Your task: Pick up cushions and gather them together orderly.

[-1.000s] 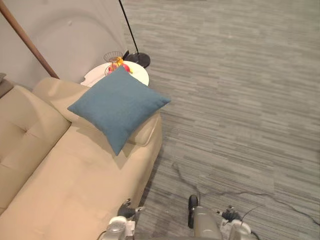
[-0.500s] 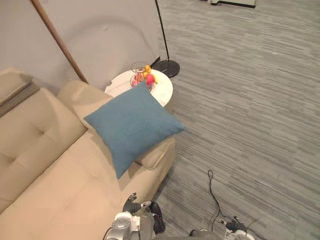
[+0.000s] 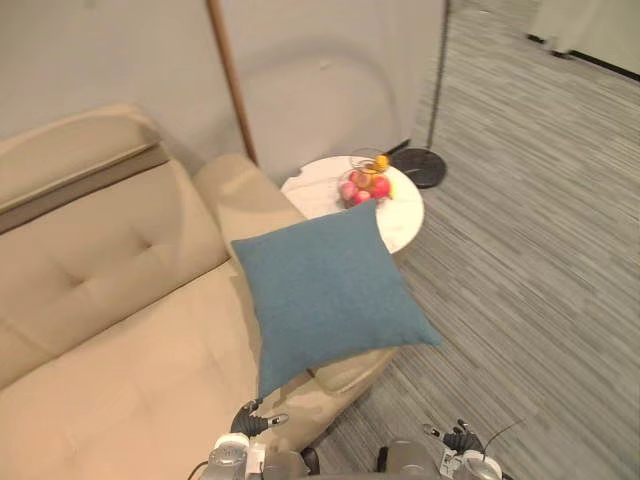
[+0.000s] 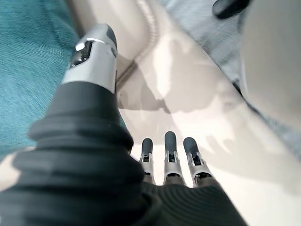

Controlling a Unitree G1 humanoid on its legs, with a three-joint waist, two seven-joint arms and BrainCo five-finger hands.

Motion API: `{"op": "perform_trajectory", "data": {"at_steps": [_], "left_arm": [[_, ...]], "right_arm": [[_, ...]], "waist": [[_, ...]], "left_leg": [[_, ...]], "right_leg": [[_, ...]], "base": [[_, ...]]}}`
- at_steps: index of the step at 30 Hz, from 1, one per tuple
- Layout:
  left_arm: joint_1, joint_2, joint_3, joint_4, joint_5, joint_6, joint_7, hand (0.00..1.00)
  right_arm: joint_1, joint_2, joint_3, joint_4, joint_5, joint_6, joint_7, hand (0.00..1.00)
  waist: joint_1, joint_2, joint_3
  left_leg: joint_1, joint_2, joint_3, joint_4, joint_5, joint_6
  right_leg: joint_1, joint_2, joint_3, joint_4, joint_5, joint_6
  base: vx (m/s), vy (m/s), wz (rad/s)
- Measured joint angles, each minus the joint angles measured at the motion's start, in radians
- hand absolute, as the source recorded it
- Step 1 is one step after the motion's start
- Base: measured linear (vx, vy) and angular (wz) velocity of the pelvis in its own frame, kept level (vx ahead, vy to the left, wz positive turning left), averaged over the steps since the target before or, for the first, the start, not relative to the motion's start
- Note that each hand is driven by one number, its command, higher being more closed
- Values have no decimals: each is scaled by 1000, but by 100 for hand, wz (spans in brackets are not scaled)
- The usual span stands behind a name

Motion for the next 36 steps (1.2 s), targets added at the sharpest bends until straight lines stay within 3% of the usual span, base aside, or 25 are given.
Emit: {"op": "perform_trajectory", "data": {"at_steps": [1, 3, 7, 9, 13, 24, 32, 36], "left_arm": [[0, 7, 7, -8, 0, -2, 1, 0], [14, -36, 44, -23, 0, -4, 2, 0], [26, -64, 70, -41, -2, -13, 4, 0], [24, -67, 70, -47, -2, -14, 4, 0], [23, -59, 57, -47, -8, -14, 14, 0], [18, 44, 40, -20, -20, -13, 25, 0], [73, 104, 202, -266, -69, -17, 33, 0], [87, 104, 236, -364, -88, -19, 33, 0]], "right_arm": [[13, 23, -3, 1, 8, 1, 0, 0], [32, 16, -24, -31, 15, 2, -1, 0], [36, 31, -7, -82, 43, -3, -1, 0], [36, 46, -16, -82, 51, -7, -2, 0], [35, 62, -47, -80, 54, -10, -4, 0], [119, 62, -185, -126, 91, -12, -30, 0], [279, 64, -243, -633, 77, -36, -47, 0], [312, 63, -245, -797, 47, -38, -44, 0]], "waist": [[4, -21, 3], [11, 17, -18], [18, 30, -28], [16, 31, -30], [15, 18, -30], [-15, 17, -46], [-51, 12, -76], [-59, 11, -82]], "left_leg": [[-9, -5, -24, 40, -34, -23], [-40, 63, -19, 85, -55, -47], [-52, 157, -12, 28, -3, -113], [-56, 179, 26, 9, 33, -118], [-52, 225, 244, -24, 80, -91], [39, 145, 282, -271, 209, -77], [124, 136, 350, -359, 224, -75], [132, 140, 381, -375, 218, -78]], "right_leg": [[10, -15, -3, 1, -29, -4], [20, 19, -97, 1, -45, -34], [70, 57, -234, -46, -33, -81], [100, 52, -290, -76, -25, -95], [122, 23, -347, -102, -19, -102], [179, -33, -343, -259, 56, -58], [205, -32, -300, -286, 61, -53], [197, -28, -274, -287, 60, -53]], "base": [[119, -538, 169], [74, -381, 111], [56, -245, 78], [17, -135, 86], [-11, -27, 48], [28, 69, 5], [38, 21, -20], [27, 12, -23]]}}
